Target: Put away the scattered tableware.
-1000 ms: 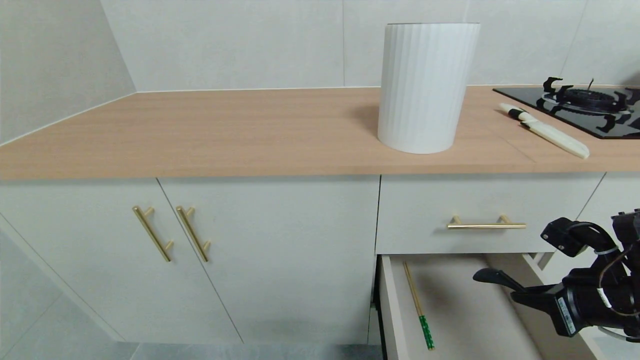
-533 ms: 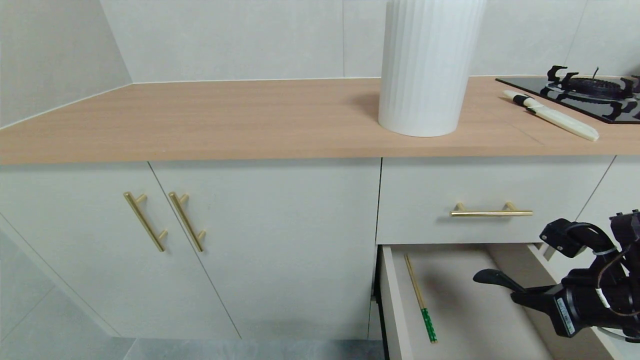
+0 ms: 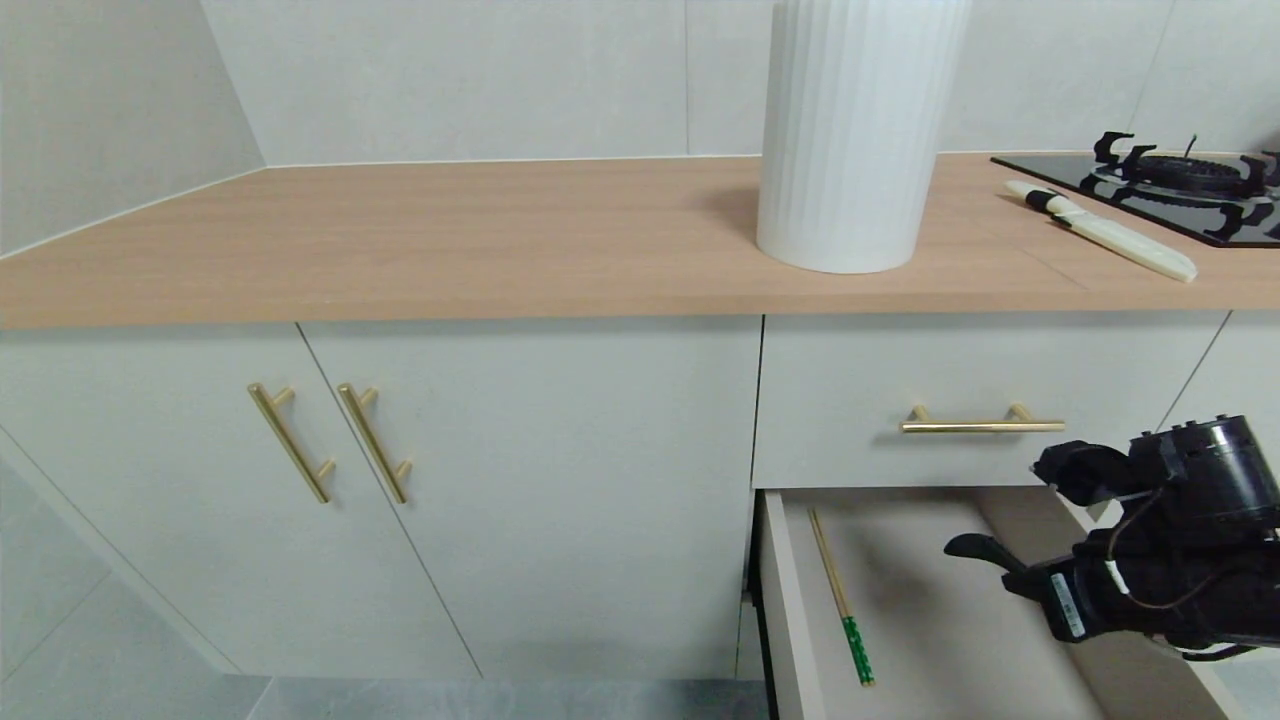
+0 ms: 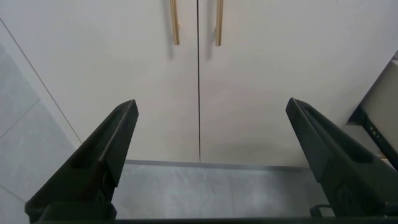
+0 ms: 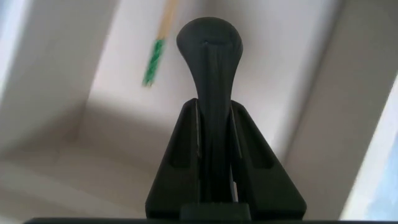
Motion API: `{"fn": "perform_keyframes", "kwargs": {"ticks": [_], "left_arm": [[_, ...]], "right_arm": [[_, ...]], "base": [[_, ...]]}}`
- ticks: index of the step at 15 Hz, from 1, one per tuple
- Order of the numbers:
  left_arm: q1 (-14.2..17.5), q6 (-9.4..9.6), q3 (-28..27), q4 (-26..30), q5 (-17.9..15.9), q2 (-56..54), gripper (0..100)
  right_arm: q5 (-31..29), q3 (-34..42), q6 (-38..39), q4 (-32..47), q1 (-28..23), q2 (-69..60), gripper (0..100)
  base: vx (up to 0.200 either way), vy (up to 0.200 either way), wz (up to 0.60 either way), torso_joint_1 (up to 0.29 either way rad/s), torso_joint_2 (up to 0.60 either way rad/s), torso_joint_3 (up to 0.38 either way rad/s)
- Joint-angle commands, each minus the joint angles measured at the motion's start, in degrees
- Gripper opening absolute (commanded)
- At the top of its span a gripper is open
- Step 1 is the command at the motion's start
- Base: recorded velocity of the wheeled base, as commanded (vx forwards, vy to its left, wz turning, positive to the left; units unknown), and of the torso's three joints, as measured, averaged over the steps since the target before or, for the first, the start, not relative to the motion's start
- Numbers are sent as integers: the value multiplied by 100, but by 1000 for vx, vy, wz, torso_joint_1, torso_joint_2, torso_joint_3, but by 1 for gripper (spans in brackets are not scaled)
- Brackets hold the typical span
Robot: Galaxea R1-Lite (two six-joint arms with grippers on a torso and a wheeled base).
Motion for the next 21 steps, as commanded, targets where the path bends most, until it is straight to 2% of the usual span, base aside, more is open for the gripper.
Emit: {"fn": "perform_keyframes", "kwargs": {"ticks": [1,5,7,10,15,20,21], "left_arm": [[2,-1,0,-2,1,7,100],[2,-1,0,-2,1,7,100],[2,-1,0,-2,1,7,100],[2,-1,0,-2,1,7,100],[2,-1,0,-2,1,7,100],[2,-1,0,-2,1,7,100],[2,-1,0,-2,-7,7,100]], "right_arm": [[-572,-87,728,-690,373,1272,0],[-1082,36,1009,-2201,461,2529,0],[-1442,150,1071,-3291,487,3311,0],[-1688,168,1080,-4073,487,3979,0],[-1811,159,1071,-4803,452,4436,0],[-1820,133,1080,-4847,417,4436,0],[-1820,133,1080,-4847,408,4436,100]], "base": [[0,0,0,0,0,0],[0,0,0,0,0,0],[0,0,0,0,0,0],[0,0,0,0,0,0],[0,0,0,0,0,0],[0,0,0,0,0,0],[0,0,0,0,0,0]]}}
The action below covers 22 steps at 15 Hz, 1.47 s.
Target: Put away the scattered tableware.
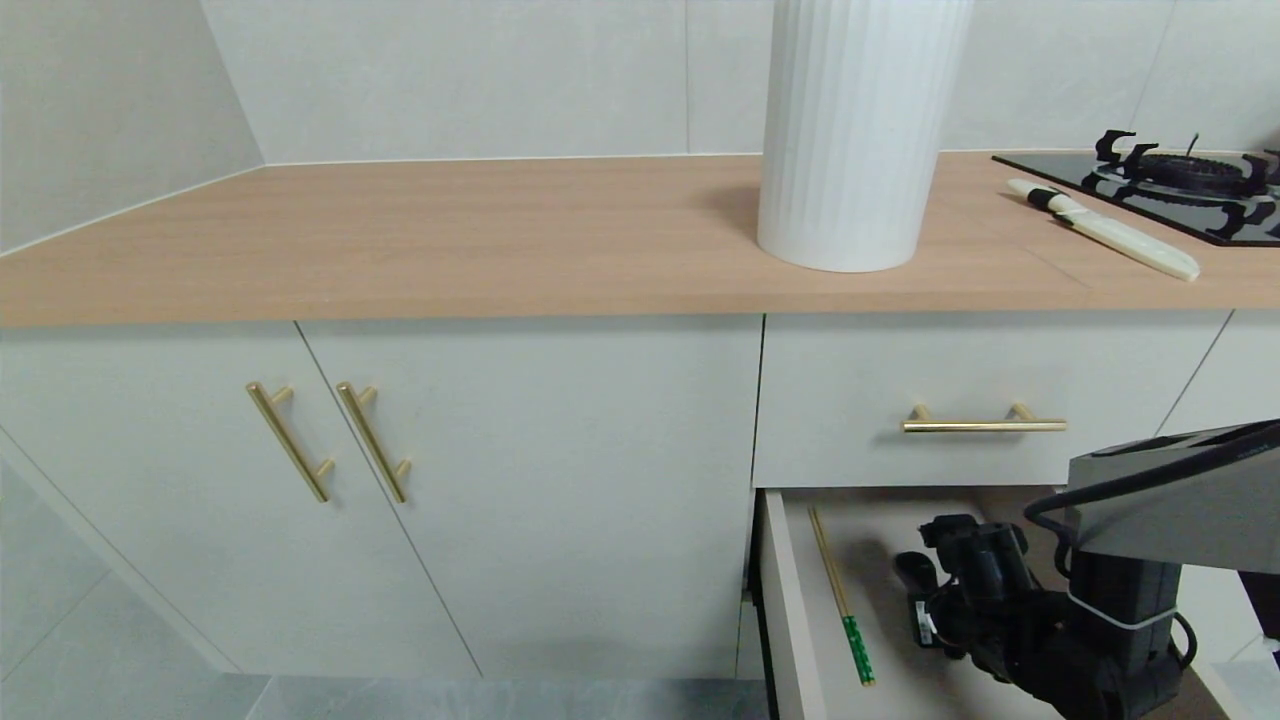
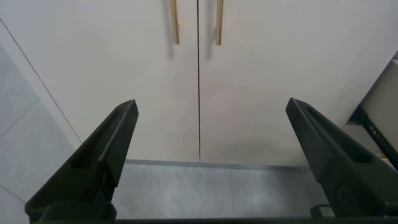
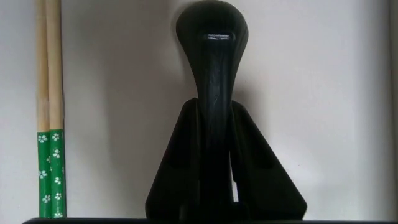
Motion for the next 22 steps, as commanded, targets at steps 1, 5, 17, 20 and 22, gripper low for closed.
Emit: {"fn": "perform_keyframes", "kwargs": {"ticks": [1,5,17,20,22], "left_arm": [[2,-1,0,-2,1,7,100],[2,-1,0,-2,1,7,100],[2,-1,0,-2,1,7,100],[2,-1,0,-2,-7,7,100],[2,-1,0,-2,1,7,100]], "right_arm": [[-1,-5,1,-2,-14,-1,100],[-1,13,1,-125,-14,-62,100],[685,-418,-17,4445,83,-4457,100],[913,-989,-17,6335,355,-5318,100],[913,-1446,-17,7706,654,-5775,100]], "base": [[0,0,0,0,0,0],[0,0,0,0,0,0],[0,0,0,0,0,0],[0,0,0,0,0,0],[-200,0,0,10,2,2]]}}
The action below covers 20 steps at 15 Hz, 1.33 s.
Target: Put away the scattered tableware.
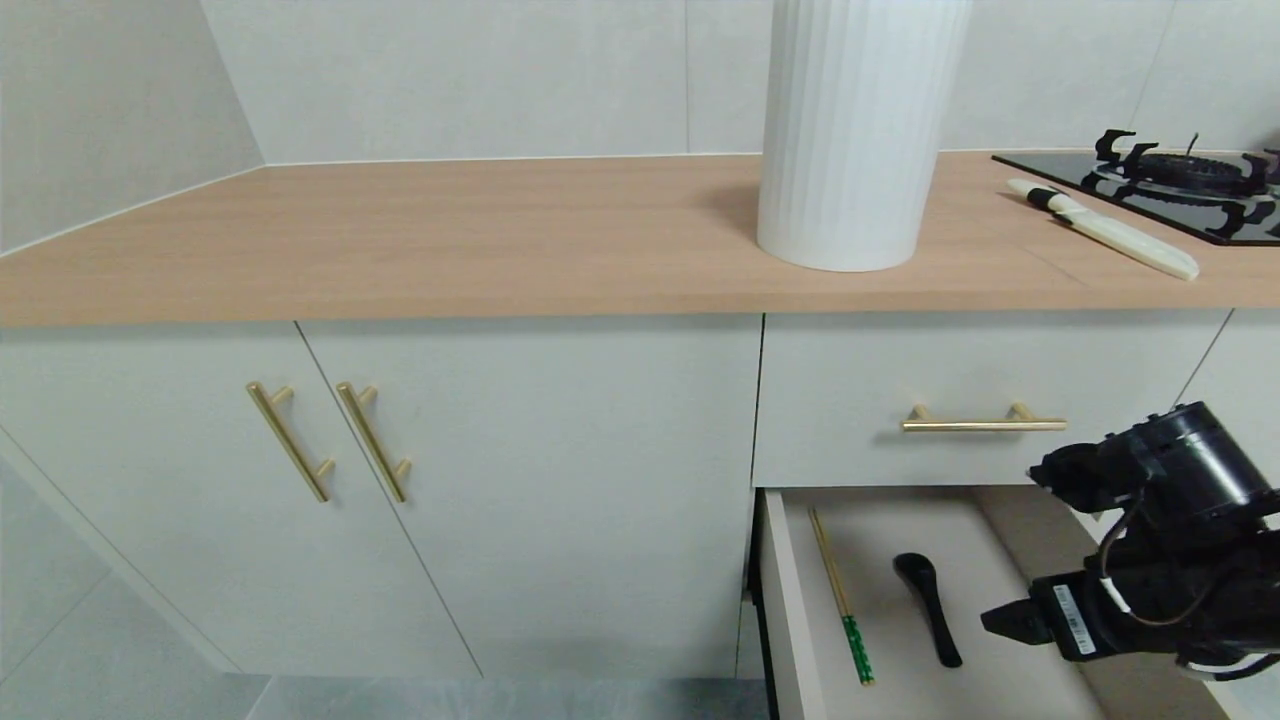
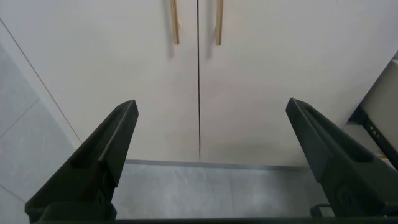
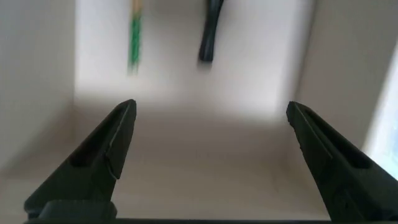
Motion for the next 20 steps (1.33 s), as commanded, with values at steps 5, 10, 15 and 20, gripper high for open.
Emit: {"fn": "perform_keyframes", "kwargs": {"ticks": [5,10,15,20], "left_arm": [[2,-4,0,-3,4,7,100],[2,-4,0,-3,4,7,100],[2,-4,0,-3,-5,7,100],[2,-4,0,-3,4,7,100]], "right_arm": [[27,-702,5,1275,391,-903,100],[88,-931,23,2233,540,-235,100],[431,-1256,673,2831,936,758,100],[484,-1274,840,2813,953,1118,100]], "base": [[-160,0,0,0,-1,3],[0,0,0,0,0,0],[0,0,0,0,0,0],[0,0,0,0,0,0]]}}
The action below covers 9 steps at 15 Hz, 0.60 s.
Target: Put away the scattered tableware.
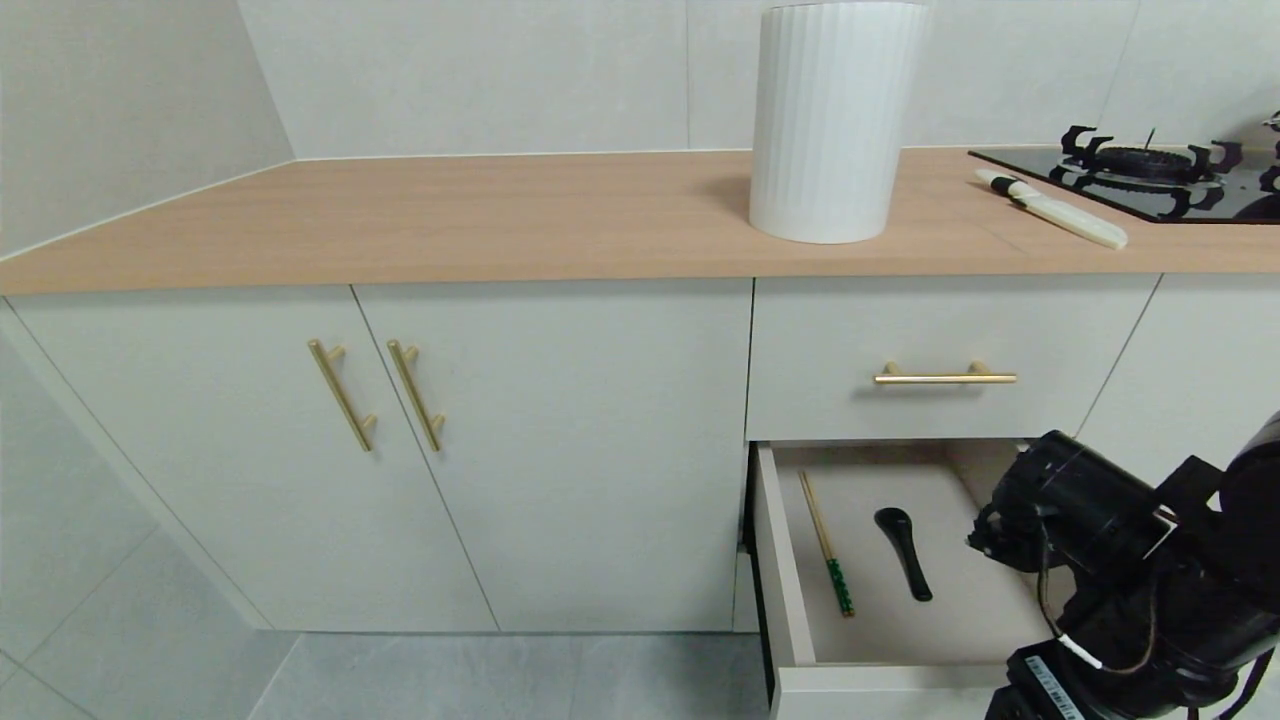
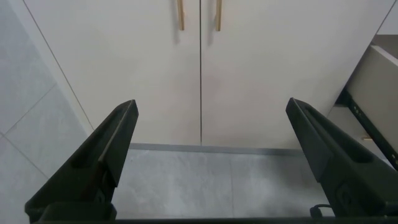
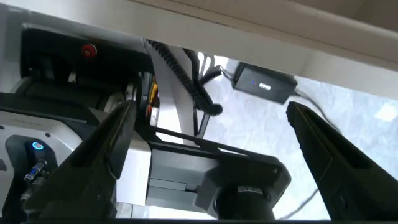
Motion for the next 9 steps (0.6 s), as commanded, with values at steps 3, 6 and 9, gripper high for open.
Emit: {"fn": "perform_keyframes", "kwargs": {"ticks": [3,6,9], "left_arm": [[2,-4,0,-2,1,7,100],[2,-4,0,-2,1,7,100],[2,-4,0,-2,1,7,100]], "right_arm": [[-53,-67,137,-39,-25,472,100],[-211,3,137,-487,-166,454,100],[-360,82,146,-856,-315,445,100]], "base": [[0,0,0,0,0,0],[0,0,0,0,0,0],[0,0,0,0,0,0]]}}
